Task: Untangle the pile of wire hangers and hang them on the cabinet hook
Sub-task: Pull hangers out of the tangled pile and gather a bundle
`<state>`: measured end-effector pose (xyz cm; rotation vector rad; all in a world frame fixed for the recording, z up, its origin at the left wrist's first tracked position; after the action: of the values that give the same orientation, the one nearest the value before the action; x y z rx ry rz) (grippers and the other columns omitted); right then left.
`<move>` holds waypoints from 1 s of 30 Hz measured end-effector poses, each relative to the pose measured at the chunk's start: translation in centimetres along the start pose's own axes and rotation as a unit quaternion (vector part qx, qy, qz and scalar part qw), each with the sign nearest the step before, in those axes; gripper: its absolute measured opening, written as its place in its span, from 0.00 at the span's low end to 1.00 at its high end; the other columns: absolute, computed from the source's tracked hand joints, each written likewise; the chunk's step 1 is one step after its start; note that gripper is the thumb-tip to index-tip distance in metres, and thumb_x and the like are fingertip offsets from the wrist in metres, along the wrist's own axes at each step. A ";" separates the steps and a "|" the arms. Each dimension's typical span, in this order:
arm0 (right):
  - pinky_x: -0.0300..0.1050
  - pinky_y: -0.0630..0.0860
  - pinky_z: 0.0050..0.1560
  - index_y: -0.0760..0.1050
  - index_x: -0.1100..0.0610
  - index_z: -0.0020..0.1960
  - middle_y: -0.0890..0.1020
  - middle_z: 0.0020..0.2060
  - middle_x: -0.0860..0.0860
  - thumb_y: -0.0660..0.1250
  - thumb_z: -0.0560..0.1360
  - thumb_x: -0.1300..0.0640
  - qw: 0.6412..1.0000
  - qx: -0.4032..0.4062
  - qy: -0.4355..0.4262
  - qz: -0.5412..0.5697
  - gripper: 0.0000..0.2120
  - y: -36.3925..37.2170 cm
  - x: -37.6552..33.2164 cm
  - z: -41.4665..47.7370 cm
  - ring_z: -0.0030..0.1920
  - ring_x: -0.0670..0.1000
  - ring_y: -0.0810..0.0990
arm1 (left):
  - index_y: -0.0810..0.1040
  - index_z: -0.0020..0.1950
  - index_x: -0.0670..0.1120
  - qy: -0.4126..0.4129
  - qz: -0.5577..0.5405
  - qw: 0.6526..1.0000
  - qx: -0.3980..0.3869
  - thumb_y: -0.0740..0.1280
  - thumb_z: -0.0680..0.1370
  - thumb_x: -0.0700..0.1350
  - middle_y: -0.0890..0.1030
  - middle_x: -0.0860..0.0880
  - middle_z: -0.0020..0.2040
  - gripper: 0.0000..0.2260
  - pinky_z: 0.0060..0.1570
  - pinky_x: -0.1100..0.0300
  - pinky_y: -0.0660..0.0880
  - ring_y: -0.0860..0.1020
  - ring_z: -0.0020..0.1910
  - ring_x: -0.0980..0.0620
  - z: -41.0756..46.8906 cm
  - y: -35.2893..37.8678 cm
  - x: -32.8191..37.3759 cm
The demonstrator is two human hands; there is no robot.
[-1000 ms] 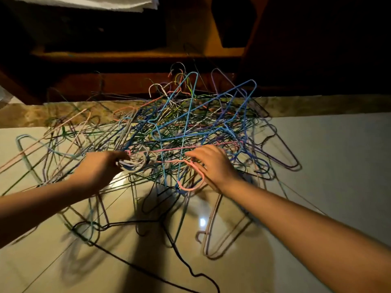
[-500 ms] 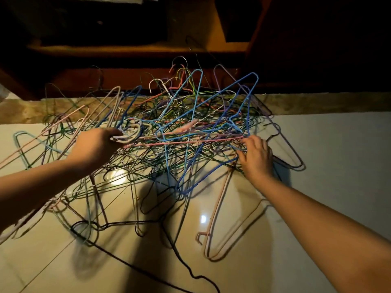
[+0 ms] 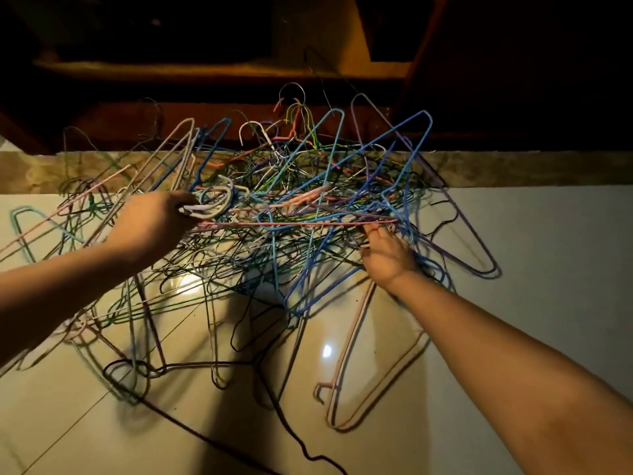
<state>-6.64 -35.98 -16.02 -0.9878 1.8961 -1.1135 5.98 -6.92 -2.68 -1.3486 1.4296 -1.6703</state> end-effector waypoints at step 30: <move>0.45 0.66 0.57 0.76 0.54 0.56 0.77 0.55 0.57 0.62 0.75 0.55 0.968 0.158 0.102 0.164 0.11 0.6 0.5 -0.6 0.59 0.57 0.70 | 0.78 0.60 0.40 -0.004 0.011 0.998 0.063 0.67 0.75 0.36 0.80 0.34 0.54 0.14 0.44 0.50 0.73 0.79 0.50 0.36 -0.7 -1.5 1.0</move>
<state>-7.48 -35.98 -16.43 -0.3777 1.8756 -1.3008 5.30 -7.09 -0.86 -1.2632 1.3067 -1.7087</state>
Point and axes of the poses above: each hand's wrist, its own z-axis towards the middle knuckle, its own y-axis out of the palm, x = y × z, the point moved 9 cm from there along z, towards the middle knuckle
